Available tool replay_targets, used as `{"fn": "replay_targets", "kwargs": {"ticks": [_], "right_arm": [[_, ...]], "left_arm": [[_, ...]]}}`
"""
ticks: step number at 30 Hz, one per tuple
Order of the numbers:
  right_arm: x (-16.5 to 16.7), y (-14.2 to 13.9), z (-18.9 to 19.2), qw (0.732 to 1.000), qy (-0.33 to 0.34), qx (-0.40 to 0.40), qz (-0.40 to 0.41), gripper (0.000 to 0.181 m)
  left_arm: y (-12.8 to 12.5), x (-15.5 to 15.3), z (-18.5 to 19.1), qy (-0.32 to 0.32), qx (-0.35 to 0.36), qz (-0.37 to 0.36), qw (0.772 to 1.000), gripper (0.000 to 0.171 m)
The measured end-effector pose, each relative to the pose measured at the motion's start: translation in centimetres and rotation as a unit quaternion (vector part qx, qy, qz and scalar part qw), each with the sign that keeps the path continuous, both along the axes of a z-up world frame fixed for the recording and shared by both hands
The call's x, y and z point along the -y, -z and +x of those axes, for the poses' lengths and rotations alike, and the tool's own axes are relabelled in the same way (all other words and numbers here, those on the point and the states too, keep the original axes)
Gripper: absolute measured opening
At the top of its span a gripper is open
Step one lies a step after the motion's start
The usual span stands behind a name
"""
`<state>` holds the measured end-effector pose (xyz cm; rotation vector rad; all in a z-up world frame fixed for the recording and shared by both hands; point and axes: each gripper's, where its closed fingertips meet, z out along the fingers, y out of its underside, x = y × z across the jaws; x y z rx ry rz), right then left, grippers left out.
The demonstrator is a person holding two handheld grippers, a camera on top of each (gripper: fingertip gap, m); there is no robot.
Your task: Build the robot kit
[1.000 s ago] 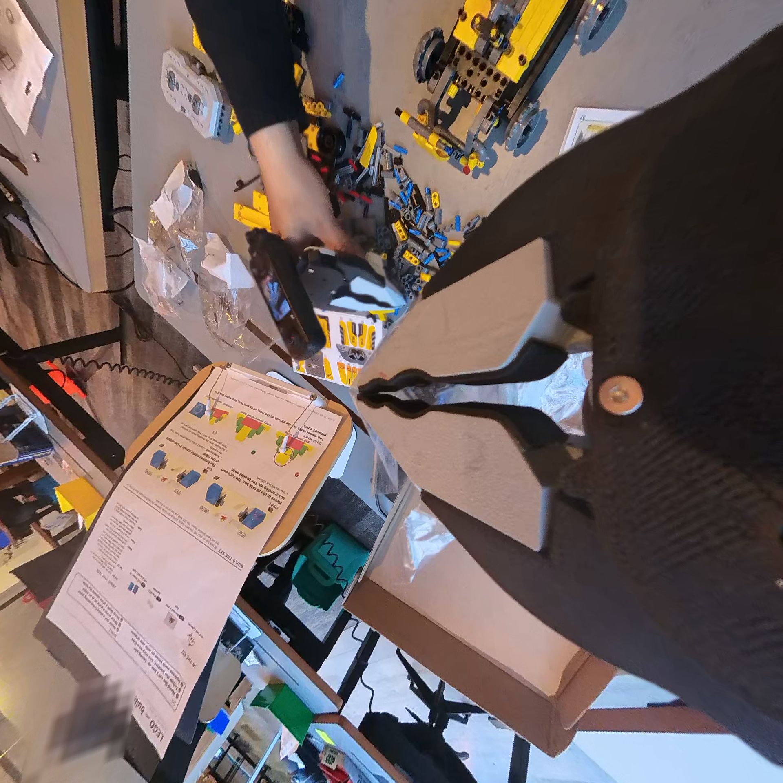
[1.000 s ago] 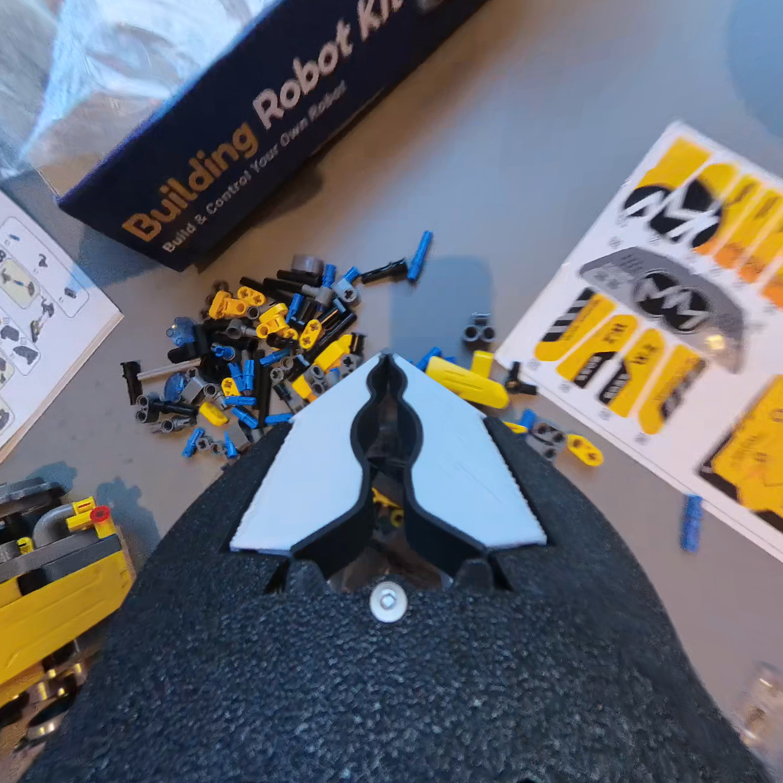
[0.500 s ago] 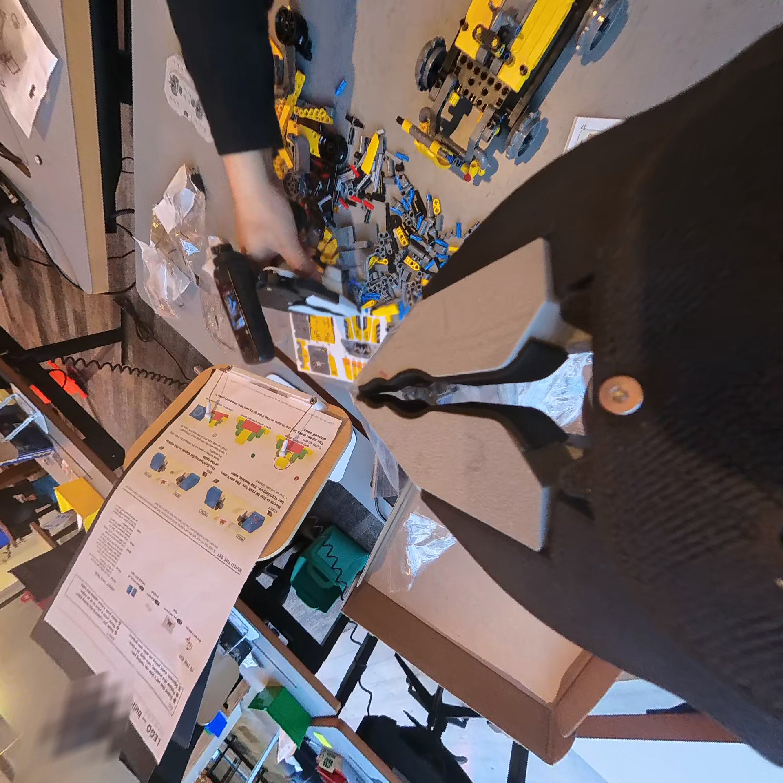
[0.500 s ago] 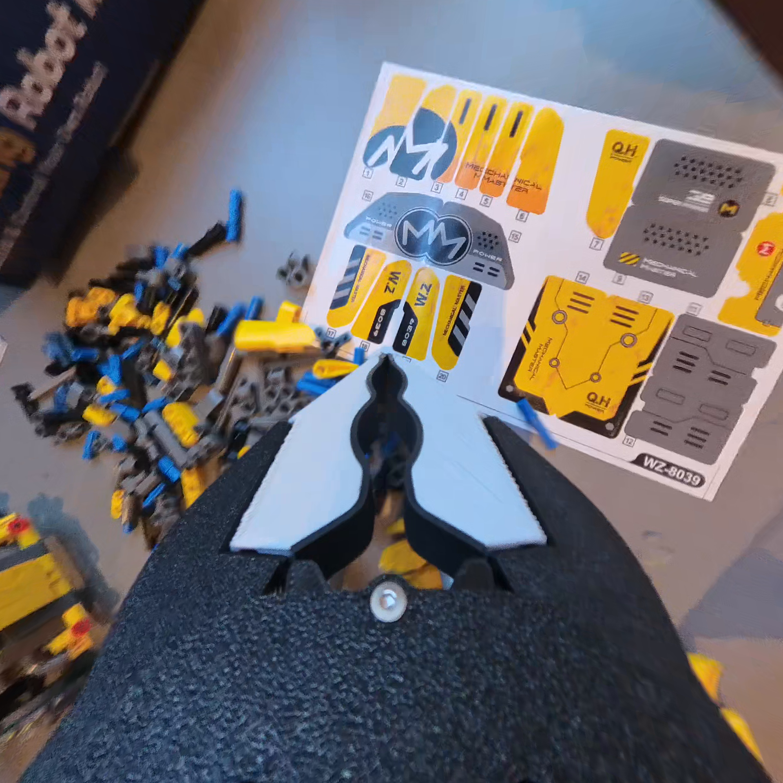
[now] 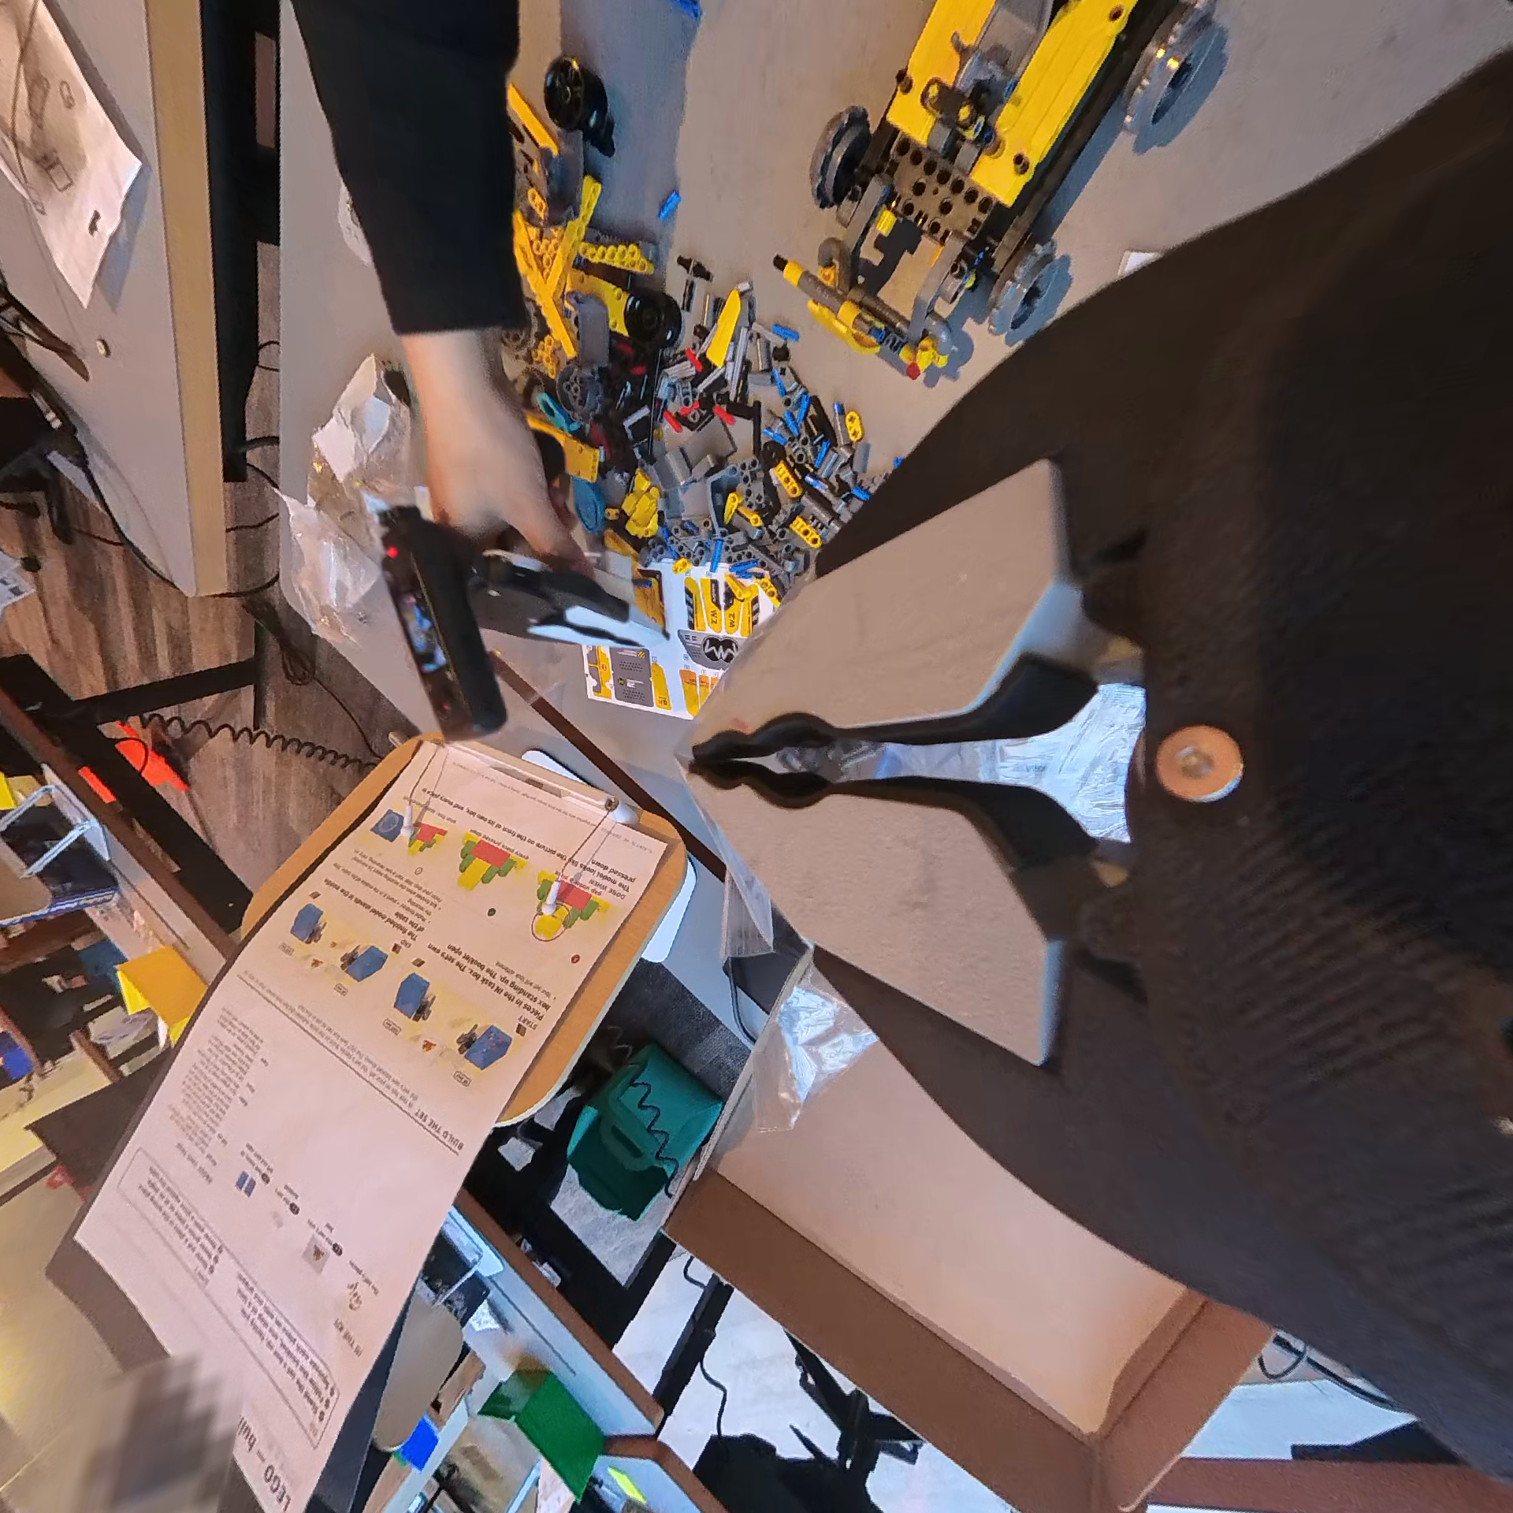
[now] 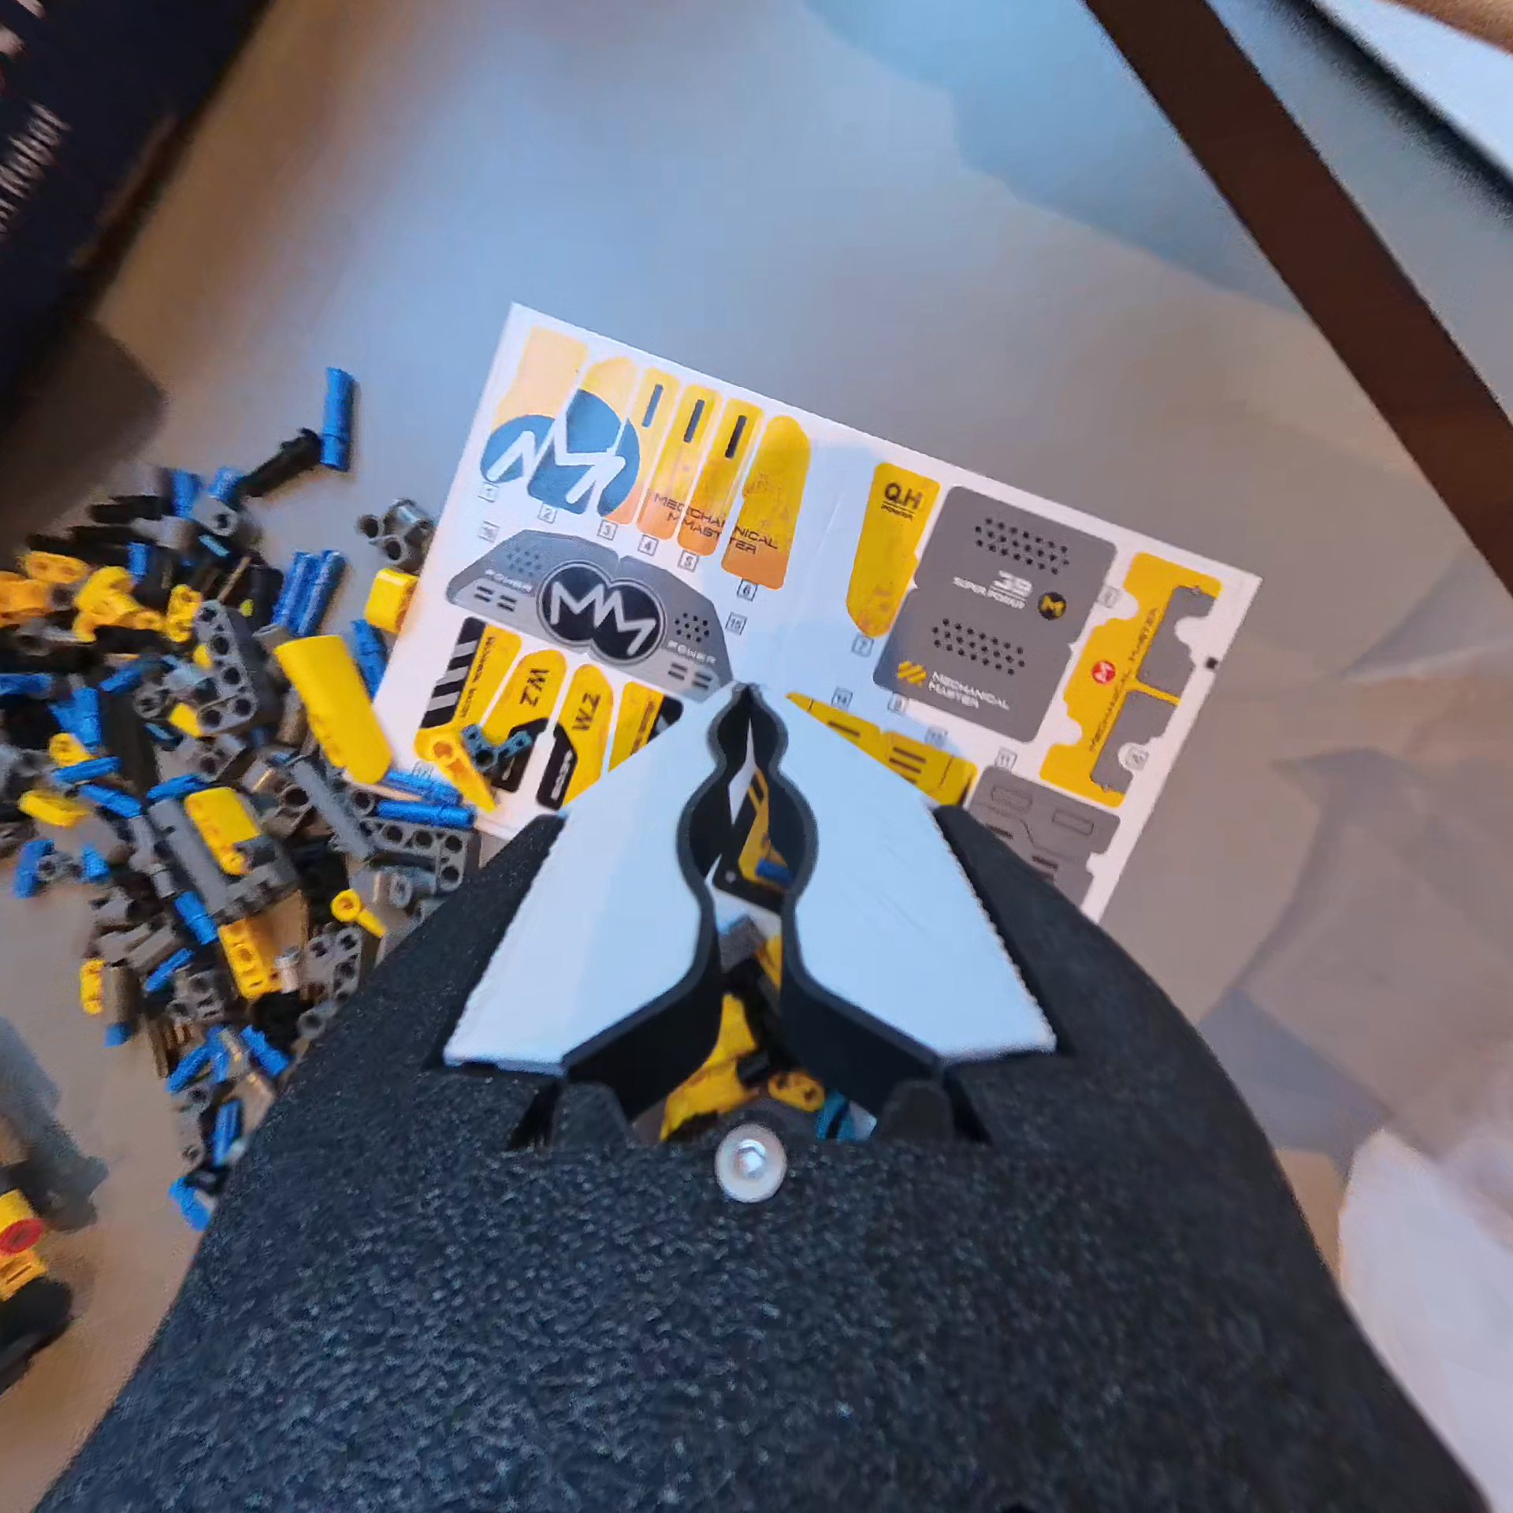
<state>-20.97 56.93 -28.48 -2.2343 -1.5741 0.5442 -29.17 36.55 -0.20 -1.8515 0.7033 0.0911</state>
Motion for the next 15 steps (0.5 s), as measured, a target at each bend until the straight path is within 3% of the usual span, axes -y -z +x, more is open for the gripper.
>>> {"fn": "replay_targets", "kwargs": {"ticks": [6,9,11,13,15], "right_arm": [[-1.4,0.3,-2.0,1.0,0.019,-0.005,-0.006,0.002],[-4.1,-1.8,-1.6,0.998,0.049,-0.026,0.026,0.023],[-6.6,-2.3,-0.7,0.994,0.102,-0.025,0.025,0.049],[-7.7,-1.4,-0.1,0.991,0.133,0.003,0.0,0.069],[-7.9,-0.1,0.2,0.989,0.138,0.046,-0.002,0.074]], "left_arm": [[0.6,-0.1,-0.3,-0.001,0.001,-0.005,1.0,0.0],[0.8,0.1,-0.5,-0.001,0.002,-0.002,1.0,0.0],[0.8,0.2,-0.6,-0.002,0.007,0.003,1.0,0.0],[0.8,0.2,-0.6,-0.001,0.014,0.008,1.0,0.0],[0.9,0.2,-0.4,0.003,0.021,0.01,1.0,0.0]]}}
